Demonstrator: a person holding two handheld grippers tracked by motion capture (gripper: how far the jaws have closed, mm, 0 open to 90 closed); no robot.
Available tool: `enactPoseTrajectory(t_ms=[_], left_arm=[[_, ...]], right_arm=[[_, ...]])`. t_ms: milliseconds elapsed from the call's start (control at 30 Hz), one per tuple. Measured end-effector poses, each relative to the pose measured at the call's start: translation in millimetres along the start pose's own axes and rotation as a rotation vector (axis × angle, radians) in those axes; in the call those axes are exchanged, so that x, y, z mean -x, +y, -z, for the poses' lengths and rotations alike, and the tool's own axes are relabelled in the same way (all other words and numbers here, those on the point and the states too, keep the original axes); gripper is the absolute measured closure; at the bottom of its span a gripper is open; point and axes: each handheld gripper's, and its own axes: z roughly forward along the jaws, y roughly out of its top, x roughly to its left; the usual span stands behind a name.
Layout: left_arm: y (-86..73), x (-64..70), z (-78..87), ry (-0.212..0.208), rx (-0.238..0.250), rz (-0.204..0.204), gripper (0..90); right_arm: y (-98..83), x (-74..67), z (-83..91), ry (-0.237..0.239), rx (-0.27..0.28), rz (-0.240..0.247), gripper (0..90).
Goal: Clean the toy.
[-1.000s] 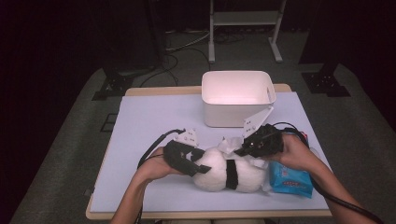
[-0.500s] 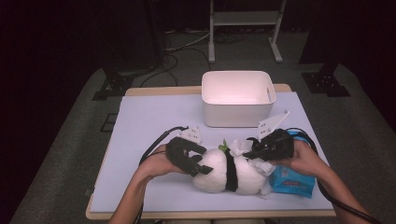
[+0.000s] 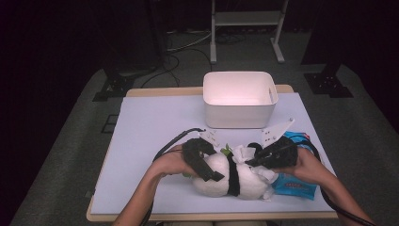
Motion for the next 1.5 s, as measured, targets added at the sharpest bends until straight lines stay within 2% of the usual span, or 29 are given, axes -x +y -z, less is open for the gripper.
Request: enactPoseTrajectory(t_ms=[67, 133, 200, 333, 533, 633, 700, 800, 900, 1033, 1133, 1200, 1300, 1400, 1467, 1500], left_arm=[[0.6, 0.6, -1.5, 0.011, 0.001, -0.013, 15.3], [1.1, 1.4, 2.3, 0.033, 0.004, -0.046, 29.8], [2.1, 2.4, 5.0, 0.048, 0.013, -0.053, 37.4], [7.5, -2.1, 13.5, 0.067, 0.035, -0.070, 40.2], [24.1, -10.7, 28.3, 0.163, 0.008, -0.149, 40.7], [29.7, -20.5, 35.7, 0.208, 0.013, -0.166, 40.9], [31.1, -27.0, 37.6, 0.224, 0.018, -0.175, 40.9], [27.2, -35.8, 34.0, 0.220, 0.038, -0.182, 40.6], [18.5, -39.4, 29.9, 0.202, 0.054, -0.159, 39.1], [4.7, -35.7, 29.1, 0.182, 0.075, -0.122, 33.1], [-1.9, -29.8, 29.6, 0.174, 0.081, -0.114, 26.9], [-6.5, -25.2, 30.5, 0.160, 0.097, -0.094, 22.4], [-13.0, -19.4, 33.7, 0.142, 0.126, -0.071, 17.3], [-17.8, -15.3, 39.9, 0.152, 0.153, -0.052, 16.6], [-20.8, -14.7, 42.6, 0.163, 0.131, -0.020, 11.7], [-23.7, -14.5, 44.9, 0.156, 0.142, -0.010, 11.5]], right_arm=[[-1.4, 0.3, 0.3, 0.003, 0.004, -0.004, 85.4], [-2.3, 1.9, 1.7, 0.004, 0.012, -0.015, 85.3], [-1.3, 5.5, 5.3, -0.001, 0.024, -0.029, 85.6], [6.6, 11.5, 12.3, -0.021, 0.037, -0.033, 85.8], [24.1, 29.9, 16.1, -0.056, 0.033, -0.035, 85.8], [40.9, 44.2, 17.4, -0.071, 0.045, -0.032, 85.8], [44.8, 47.7, 16.9, -0.076, 0.043, -0.034, 85.8], [50.8, 60.6, 7.4, -0.083, 0.018, -0.048, 85.7], [46.3, 67.9, -9.7, -0.071, -0.034, -0.064, 85.7], [38.4, 64.3, -18.0, -0.037, 0.001, -0.078, 85.8], [38.7, 55.4, -21.1, -0.032, -0.009, -0.063, 85.7], [38.6, 48.2, -21.9, -0.032, -0.019, -0.039, 85.7], [37.4, 38.7, -22.7, -0.028, -0.028, -0.029, 85.7], [33.5, 30.9, -23.1, -0.028, -0.029, -0.014, 85.7], [30.5, 26.5, -22.9, -0.025, -0.034, -0.015, 85.7], [28.0, 24.9, -22.2, -0.026, -0.030, -0.013, 85.7]])
